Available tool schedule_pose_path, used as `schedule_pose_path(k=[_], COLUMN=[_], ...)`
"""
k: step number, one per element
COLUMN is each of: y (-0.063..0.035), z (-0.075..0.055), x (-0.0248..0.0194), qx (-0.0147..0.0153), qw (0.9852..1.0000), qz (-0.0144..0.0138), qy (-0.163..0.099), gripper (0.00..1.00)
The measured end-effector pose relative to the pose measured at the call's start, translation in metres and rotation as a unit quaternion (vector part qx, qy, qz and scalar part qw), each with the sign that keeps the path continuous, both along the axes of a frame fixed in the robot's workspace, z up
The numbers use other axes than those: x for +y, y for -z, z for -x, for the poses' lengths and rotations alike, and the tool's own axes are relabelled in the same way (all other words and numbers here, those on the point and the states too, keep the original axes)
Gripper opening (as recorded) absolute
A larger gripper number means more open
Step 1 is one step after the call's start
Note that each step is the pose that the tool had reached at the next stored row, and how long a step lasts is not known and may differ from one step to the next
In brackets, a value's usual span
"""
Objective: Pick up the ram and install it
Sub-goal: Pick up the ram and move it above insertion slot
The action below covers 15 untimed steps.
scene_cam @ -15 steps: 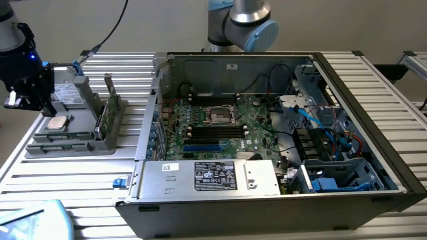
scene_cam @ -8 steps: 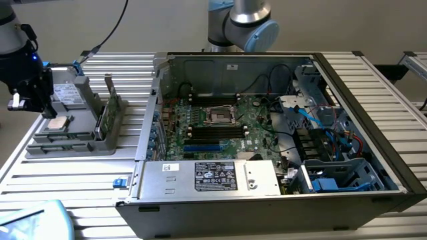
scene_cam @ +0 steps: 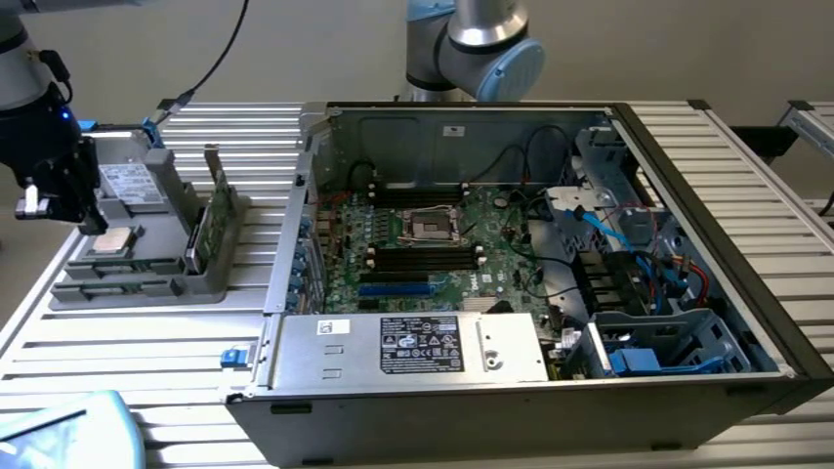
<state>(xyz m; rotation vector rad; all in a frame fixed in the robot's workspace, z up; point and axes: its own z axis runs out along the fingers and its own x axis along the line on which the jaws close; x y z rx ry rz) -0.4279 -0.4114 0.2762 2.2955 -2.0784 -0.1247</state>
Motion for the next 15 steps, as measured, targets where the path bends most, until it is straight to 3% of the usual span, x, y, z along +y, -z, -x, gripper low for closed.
schedule_pose_path(k=[3, 7, 15], y=[0.0000, 0.0000, 0.0093], z=[0.0000, 0.0000, 0.0031], x=[0.0000, 0.0000, -0.0025], qx=[0.0000, 0.0000, 0.0001], qw=[1.0000, 1.0000, 1.0000], qz=[0.0000, 0.0000, 0.0001], qy=[0.000, 0.000, -0.001], gripper=[0.12, 0.31, 0.31])
